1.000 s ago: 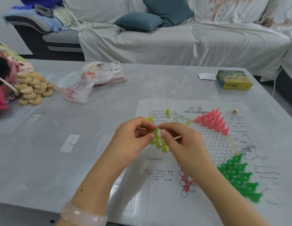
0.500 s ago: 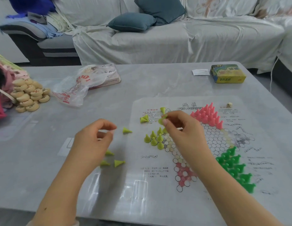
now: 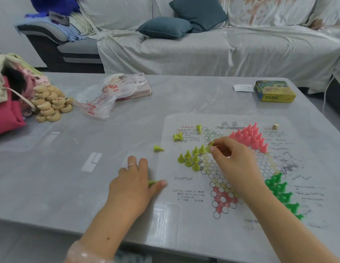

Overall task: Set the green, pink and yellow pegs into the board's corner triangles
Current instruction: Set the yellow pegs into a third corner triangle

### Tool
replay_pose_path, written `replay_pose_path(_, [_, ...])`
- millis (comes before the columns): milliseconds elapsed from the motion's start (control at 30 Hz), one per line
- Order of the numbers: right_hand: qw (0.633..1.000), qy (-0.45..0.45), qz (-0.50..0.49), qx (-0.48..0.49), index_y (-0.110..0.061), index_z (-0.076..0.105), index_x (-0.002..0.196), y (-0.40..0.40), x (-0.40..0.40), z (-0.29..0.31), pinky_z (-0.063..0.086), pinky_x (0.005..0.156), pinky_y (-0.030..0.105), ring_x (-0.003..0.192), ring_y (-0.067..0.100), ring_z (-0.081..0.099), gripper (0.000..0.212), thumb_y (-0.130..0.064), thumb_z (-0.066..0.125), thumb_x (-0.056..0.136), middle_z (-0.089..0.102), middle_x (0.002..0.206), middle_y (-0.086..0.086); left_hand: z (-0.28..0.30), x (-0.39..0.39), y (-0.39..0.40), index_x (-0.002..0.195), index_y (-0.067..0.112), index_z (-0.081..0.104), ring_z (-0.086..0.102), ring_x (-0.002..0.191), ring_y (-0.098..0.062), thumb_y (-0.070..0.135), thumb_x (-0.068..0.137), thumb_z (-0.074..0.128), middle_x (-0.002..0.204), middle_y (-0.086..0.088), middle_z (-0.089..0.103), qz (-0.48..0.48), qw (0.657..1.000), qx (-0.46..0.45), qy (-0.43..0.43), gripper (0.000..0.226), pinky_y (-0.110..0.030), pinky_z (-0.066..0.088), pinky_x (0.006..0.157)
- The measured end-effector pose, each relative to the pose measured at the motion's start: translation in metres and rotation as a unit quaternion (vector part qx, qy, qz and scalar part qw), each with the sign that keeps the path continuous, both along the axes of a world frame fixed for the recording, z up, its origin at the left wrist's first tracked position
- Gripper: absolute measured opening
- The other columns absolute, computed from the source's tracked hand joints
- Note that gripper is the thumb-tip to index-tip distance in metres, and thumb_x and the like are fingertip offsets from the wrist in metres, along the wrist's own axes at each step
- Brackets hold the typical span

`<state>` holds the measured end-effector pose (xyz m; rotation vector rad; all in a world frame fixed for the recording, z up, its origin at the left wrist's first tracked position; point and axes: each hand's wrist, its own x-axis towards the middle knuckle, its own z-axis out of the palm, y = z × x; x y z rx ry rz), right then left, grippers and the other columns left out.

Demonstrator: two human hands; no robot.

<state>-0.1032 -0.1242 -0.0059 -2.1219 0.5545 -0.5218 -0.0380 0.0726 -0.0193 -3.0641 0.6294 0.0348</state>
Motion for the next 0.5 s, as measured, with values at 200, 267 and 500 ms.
replay_pose_path(200, [1.000,0.001,-0.009,-0.014,-0.018,0.063,0.099,-0.003,0.001,-0.001,0.037,0.062,0.008,0.075,-0.002,0.053,0.015,-0.020,0.057,0.087,0.061,0.081,-0.010,-0.018,0.005,-0.003,0.064,0.007,0.050,0.013,0.038,-0.012,0.013,0.058,0.080,0.057,-0.010,0.047,-0.071,0.982,-0.113,-0.131,0.031,-0.008,-0.005,0.048])
replay_pose_path(267, [1.000,0.001,-0.015,-0.012,-0.016,0.063,0.099,-0.005,0.002,-0.002,0.038,0.064,0.009,0.075,0.000,0.053,0.015,-0.019,0.057,0.087,0.061,0.080,-0.008,-0.017,0.005,-0.002,0.063,0.008,0.048,0.005,0.038,-0.009,0.011,0.064,0.074,0.056,-0.009,0.046,-0.075,0.981,-0.124,-0.128,0.026,-0.009,-0.006,0.045])
replay_pose_path(500, [0.997,0.042,-0.008,-0.063,-0.014,0.065,0.098,-0.007,0.009,-0.010,0.036,0.061,0.008,0.070,0.000,0.054,0.015,-0.017,0.056,0.086,0.061,0.079,-0.007,-0.009,0.018,-0.009,0.070,0.016,0.037,0.042,0.062,-0.016,0.026,0.095,0.041,0.067,0.001,0.044,-0.031,0.939,-0.343,0.028,0.027,-0.024,0.030,0.055])
